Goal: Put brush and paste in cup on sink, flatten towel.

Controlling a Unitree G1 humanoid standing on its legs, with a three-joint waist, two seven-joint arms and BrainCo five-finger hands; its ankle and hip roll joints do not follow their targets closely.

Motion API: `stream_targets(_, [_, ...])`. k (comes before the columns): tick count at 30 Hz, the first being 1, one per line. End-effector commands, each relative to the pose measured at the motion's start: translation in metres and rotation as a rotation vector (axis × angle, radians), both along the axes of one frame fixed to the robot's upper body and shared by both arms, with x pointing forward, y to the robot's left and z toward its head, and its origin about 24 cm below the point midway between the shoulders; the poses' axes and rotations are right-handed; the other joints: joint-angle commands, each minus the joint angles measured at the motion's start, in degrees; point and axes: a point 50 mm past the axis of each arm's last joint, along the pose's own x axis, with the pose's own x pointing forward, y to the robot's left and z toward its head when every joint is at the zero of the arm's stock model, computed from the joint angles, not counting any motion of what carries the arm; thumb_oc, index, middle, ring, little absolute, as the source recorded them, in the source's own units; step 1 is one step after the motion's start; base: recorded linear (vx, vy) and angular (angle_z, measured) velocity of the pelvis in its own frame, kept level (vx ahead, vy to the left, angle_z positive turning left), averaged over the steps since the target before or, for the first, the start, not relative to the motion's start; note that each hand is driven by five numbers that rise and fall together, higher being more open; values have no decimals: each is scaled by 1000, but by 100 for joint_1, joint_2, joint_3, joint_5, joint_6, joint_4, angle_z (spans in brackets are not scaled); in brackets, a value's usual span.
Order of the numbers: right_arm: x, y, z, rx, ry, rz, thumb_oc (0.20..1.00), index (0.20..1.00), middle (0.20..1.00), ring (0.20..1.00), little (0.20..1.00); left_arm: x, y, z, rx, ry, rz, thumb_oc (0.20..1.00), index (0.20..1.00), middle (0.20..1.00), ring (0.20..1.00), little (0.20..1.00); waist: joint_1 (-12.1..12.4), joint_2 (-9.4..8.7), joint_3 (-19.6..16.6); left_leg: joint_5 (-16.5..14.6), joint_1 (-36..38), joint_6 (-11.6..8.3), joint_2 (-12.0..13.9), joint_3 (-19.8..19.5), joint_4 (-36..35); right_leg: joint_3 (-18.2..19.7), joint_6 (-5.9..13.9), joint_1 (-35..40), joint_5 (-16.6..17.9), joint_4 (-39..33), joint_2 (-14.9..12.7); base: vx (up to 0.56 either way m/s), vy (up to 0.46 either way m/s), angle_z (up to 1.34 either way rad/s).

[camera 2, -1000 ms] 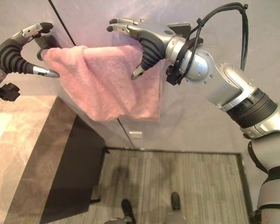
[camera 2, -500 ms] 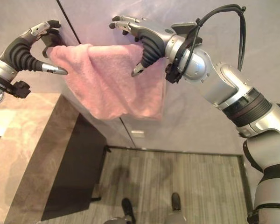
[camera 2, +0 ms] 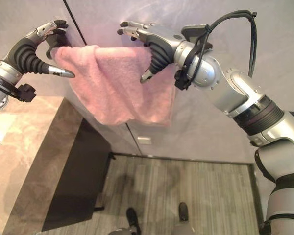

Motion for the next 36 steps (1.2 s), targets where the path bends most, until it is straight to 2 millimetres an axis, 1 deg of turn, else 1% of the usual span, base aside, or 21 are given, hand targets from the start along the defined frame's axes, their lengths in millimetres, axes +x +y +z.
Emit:
stream_targets(1, [2, -19, 21, 6, -75, -96, 683, 683, 683, 683, 683, -5, -33, 26, 75, -88, -129, 890, 890, 890, 890, 890, -37, -75, -60, -82, 255, -400, 237, -198, 22, 274, 306, 37, -28, 16, -449, 0, 0, 0])
stream_targets(2, [2, -19, 19, -2, -71, -102, 526, 526, 526, 526, 526, -8, -36, 26, 91, -81, -146, 784, 784, 784, 784, 784, -38, -27, -72, -87, 271, -401, 234, -203, 22, 269, 304, 51, -37, 16, -449, 0, 0, 0])
stream_targets(3, [2, -20, 19, -6, -73, -108, 504, 504, 504, 504, 504, -9, -36, 27, 97, -81, -151, 780, 780, 780, 780, 780, -35, -13, -81, -89, 279, -400, 230, -200, 22, 267, 304, 59, -42, 16, -451, 0, 0, 0])
stream_targets(4, [3, -20, 18, -11, -72, -112, 442, 442, 442, 442, 442, -10, -37, 28, 105, -81, -153, 746, 746, 746, 746, 746, -30, 8, -86, -89, 286, -401, 229, -195, 22, 255, 305, 70, -43, 15, -456, 0, 0, 0])
stream_targets(5, [3, -20, 17, -10, -71, -113, 413, 413, 413, 413, 413, -10, -37, 28, 105, -80, -153, 667, 667, 667, 667, 667, -32, 6, -86, -89, 287, -401, 230, -196, 22, 253, 305, 73, -43, 15, -456, 0, 0, 0])
stream_targets(6, [4, -21, 16, -12, -67, -119, 407, 407, 407, 407, 407, -10, -37, 27, 118, -73, -152, 617, 617, 617, 617, 617, -36, 36, -83, -87, 293, -401, 227, -195, 22, 257, 307, 79, -45, 14, -457, 0, 0, 0])
stream_targets(8, [7, -25, 13, -11, -62, -141, 247, 247, 247, 247, 247, -11, -36, 27, 161, -61, -141, 526, 526, 526, 526, 526, -26, 88, -100, -89, 305, -404, 212, -193, 22, 254, 309, 102, -52, 14, -462, 0, 0, 0])
stream_targets(10, [8, -25, 13, -9, -63, -146, 200, 200, 200, 200, 200, -11, -36, 26, 177, -54, -135, 485, 485, 485, 485, 485, -20, 106, -102, -89, 314, -406, 210, -188, 22, 250, 310, 109, -54, 12, -466, 0, 0, 0])
stream_targets(11, [10, -27, 11, -7, -58, -155, 200, 200, 200, 200, 200, -11, -33, 26, 195, -47, -119, 482, 482, 482, 482, 482, -18, 142, -111, -91, 319, -407, 206, -188, 22, 249, 311, 120, -52, 10, -474, 0, 0, 0])
stream_targets(12, [10, -29, 9, -8, -54, -160, 200, 200, 200, 200, 200, -11, -32, 26, 210, -48, -110, 445, 445, 445, 445, 445, -20, 160, -116, -91, 317, -407, 204, -188, 22, 251, 312, 118, -54, 9, -476, 0, 0, 0])
stream_targets(14, [10, -32, 8, -5, -54, -169, 200, 200, 200, 200, 200, -12, -30, 27, 228, -50, -92, 429, 429, 429, 429, 429, -18, 171, -119, -91, 313, -406, 205, -193, 22, 249, 313, 112, -50, 9, -478, -12, -11, 3])
stream_targets(20, [9, -41, 3, 5, -47, -187, 200, 200, 200, 200, 200, -13, -19, 31, 257, -61, -26, 517, 517, 517, 517, 517, -10, 179, -127, -89, 323, -411, 208, -186, 22, 219, 309, 116, -47, 7, -471, -3, -2, 1])
stream_targets(21, [9, -45, 2, 9, -44, -197, 200, 200, 200, 200, 200, -12, -13, 31, 259, -55, 3, 551, 551, 551, 551, 551, -6, 176, -129, -89, 328, -411, 209, -181, 22, 215, 306, 117, -48, 8, -464, 0, 0, 0])
stream_targets(23, [8, -49, 1, 14, -37, -203, 200, 200, 200, 200, 200, -12, -9, 30, 263, -56, 22, 605, 605, 605, 605, 605, -4, 169, -135, -88, 330, -408, 210, -181, 22, 214, 304, 120, -52, 6, -457, 0, 0, 0])
stream_targets(24, [7, -53, 0, 17, -35, -214, 200, 200, 200, 200, 200, -12, -5, 29, 263, -54, 43, 598, 598, 598, 598, 598, -1, 166, -131, -83, 329, -411, 215, -176, 22, 199, 301, 121, -59, 6, -451, 0, 0, 0])
stream_targets(25, [7, -53, -1, 17, -35, -214, 200, 200, 200, 200, 200, -13, -5, 29, 263, -53, 42, 633, 633, 633, 633, 633, -2, 167, -133, -82, 329, -411, 216, -178, 22, 198, 301, 121, -59, 6, -451, 0, 0, 0])
stream_targets(26, [7, -58, -2, 23, -30, -225, 200, 200, 200, 200, 200, -14, -3, 31, 263, -66, 56, 718, 718, 718, 718, 718, 6, 163, -128, -74, 323, -415, 223, -179, 22, 181, 297, 121, -57, 8, -449, 0, 0, 0])
stream_targets(27, [7, -58, -2, 22, -30, -225, 200, 200, 200, 200, 200, -14, -3, 31, 263, -66, 56, 727, 727, 727, 727, 727, 5, 164, -129, -73, 323, -416, 224, -180, 22, 180, 297, 121, -57, 8, -449, 0, 0, 0])
stream_targets(28, [7, -61, -3, 23, -30, -232, 200, 200, 200, 200, 200, -15, -1, 32, 260, -71, 61, 765, 765, 765, 765, 765, 7, 160, -125, -69, 317, -415, 230, -183, 22, 175, 294, 122, -59, 9, -446, 0, 0, 0])
stream_targets(30, [5, -68, -3, 29, -27, -248, 200, 200, 200, 200, 200, -17, 3, 32, 274, -73, 85, 1000, 1000, 1000, 1000, 1000, 11, 151, -107, -59, 301, -416, 236, -198, 22, 155, 287, 113, -60, 9, -433, -12, -15, 1])
stream_targets(36, [5, -71, -5, 37, -20, -250, 200, 200, 200, 200, 200, -19, 8, 31, 279, -83, 107, 1000, 1000, 1000, 1000, 1000, 23, 147, -95, -53, 289, -421, 243, -202, 22, 157, 290, 97, -57, 9, -428, 0, 0, 0])
